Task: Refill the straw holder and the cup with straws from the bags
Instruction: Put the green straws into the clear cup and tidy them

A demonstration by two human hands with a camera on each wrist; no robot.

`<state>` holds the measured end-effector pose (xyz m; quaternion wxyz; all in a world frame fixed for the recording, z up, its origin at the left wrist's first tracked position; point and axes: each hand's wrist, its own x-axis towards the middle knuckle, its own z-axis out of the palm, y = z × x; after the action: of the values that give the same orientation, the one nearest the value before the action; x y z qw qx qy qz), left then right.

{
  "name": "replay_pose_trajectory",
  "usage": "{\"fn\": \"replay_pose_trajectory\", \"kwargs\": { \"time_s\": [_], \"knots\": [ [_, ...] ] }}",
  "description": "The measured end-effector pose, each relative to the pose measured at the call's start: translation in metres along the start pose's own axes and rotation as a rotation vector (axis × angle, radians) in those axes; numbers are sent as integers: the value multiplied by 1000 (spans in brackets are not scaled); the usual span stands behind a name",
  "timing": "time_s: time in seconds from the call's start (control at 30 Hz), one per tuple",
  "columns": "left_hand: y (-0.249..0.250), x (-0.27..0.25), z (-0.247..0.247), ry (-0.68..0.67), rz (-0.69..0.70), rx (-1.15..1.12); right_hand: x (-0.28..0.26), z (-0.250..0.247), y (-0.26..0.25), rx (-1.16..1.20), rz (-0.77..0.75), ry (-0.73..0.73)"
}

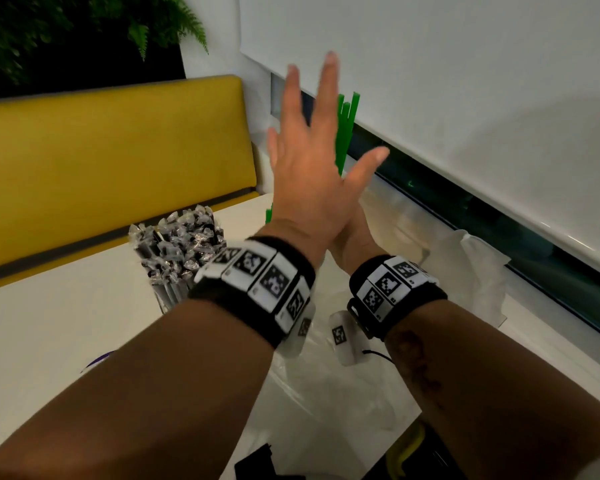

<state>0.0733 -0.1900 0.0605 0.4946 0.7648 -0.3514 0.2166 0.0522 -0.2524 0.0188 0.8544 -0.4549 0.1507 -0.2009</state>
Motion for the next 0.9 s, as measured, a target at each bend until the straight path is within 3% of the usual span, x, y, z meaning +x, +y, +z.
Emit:
{"fn": "replay_pose_trajectory", "kwargs": {
  "time_s": [0.13, 0.27, 0.47, 0.57, 0.7, 0.77, 0.9],
  "knots": [
    [-9, 18, 9, -102, 62, -46, -1, -2, 1, -104, -3, 151],
    [-14, 19, 16, 28, 5, -154, -7, -4, 5, -216, -48, 79],
    [-27, 23, 16, 89, -30, -191, -8, -28, 8, -572, -194, 27],
    [-29, 21, 13, 93, -13, -191, -8, -35, -3, -503, -263, 108],
    [-28, 17, 10, 34, 78, -176, 0, -33, -43, -452, -412, 386],
    [-27, 19, 7, -15, 107, -166, 5, -29, -63, -393, -385, 438],
    [-30, 23, 5, -54, 96, -181, 10, -15, -75, -315, -211, 401]
  ]
}}
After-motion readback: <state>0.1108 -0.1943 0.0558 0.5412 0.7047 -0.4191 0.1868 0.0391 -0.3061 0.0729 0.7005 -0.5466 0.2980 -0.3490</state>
